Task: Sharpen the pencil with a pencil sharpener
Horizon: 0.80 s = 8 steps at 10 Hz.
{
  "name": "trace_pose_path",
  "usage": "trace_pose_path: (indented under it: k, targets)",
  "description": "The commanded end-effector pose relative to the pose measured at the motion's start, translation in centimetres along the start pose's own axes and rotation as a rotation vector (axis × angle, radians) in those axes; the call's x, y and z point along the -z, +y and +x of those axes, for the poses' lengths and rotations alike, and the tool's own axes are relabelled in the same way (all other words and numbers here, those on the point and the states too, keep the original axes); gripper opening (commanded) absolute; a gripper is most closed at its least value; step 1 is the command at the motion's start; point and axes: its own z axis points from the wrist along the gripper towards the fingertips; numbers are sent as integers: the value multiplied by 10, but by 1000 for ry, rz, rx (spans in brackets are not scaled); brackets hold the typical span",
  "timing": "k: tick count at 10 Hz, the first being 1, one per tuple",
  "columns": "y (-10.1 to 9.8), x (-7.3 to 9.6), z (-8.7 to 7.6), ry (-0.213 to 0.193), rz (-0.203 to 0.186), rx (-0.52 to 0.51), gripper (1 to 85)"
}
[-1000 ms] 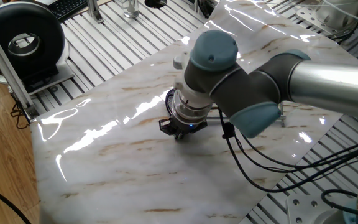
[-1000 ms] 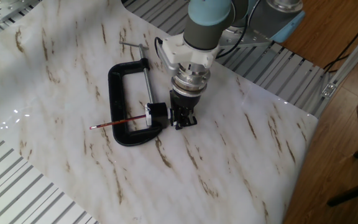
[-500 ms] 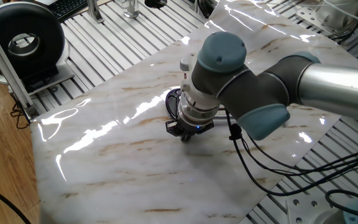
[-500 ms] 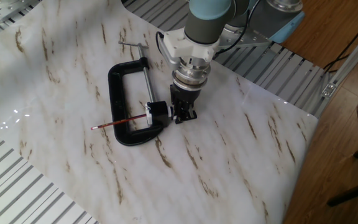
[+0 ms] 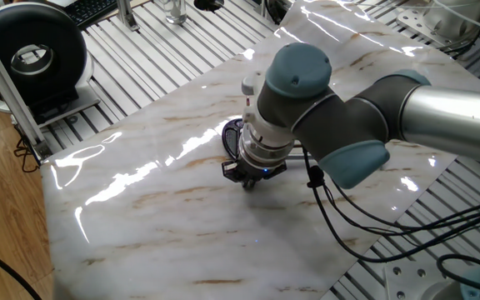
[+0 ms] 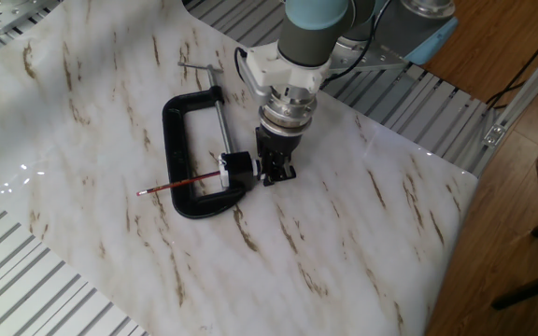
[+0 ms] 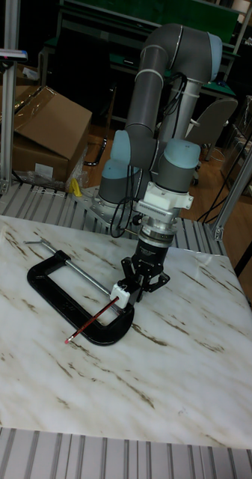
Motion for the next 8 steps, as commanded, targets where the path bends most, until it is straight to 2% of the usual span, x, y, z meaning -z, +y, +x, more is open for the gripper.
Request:
trace_pose_path:
  k: [1,8]
  targets:
    - [1,3,-1,0,-6,-10,30]
    - [-4,2,-3,-12,9,-5,30]
